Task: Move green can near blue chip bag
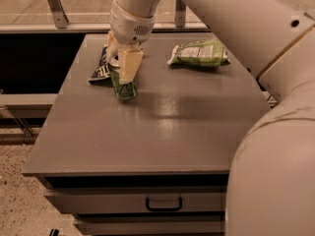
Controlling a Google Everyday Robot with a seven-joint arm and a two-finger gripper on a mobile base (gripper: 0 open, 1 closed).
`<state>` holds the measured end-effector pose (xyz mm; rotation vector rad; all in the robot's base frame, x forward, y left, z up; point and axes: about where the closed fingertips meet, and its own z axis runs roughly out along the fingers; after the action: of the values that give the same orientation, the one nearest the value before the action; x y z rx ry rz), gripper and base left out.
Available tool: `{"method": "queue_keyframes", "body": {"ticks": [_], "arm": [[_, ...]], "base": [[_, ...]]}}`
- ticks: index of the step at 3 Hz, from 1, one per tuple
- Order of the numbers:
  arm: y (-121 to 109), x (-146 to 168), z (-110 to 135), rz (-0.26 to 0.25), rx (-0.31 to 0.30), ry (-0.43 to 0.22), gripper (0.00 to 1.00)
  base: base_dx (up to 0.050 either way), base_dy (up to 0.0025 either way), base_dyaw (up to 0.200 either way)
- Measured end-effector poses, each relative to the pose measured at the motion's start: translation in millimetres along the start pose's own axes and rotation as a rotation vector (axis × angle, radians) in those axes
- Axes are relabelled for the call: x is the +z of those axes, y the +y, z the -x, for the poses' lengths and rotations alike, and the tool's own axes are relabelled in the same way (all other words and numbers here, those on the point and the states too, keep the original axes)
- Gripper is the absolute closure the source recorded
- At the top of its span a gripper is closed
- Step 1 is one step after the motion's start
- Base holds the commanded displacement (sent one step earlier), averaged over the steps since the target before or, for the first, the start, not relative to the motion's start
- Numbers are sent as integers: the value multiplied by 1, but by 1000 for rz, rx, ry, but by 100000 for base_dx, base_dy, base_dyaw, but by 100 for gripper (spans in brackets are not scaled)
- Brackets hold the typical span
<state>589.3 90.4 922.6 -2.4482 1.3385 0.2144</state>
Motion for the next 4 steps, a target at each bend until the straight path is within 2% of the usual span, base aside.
{"method": "queue_keyframes", "body": {"ticks": [2,3,4], "arm": [[1,12,2,38,-5,22,14],[0,13,3,45,-5,14,0],[-1,6,-1,39,21,-5,0]], "base": [[0,0,0],[0,0,0],[0,0,0]]}}
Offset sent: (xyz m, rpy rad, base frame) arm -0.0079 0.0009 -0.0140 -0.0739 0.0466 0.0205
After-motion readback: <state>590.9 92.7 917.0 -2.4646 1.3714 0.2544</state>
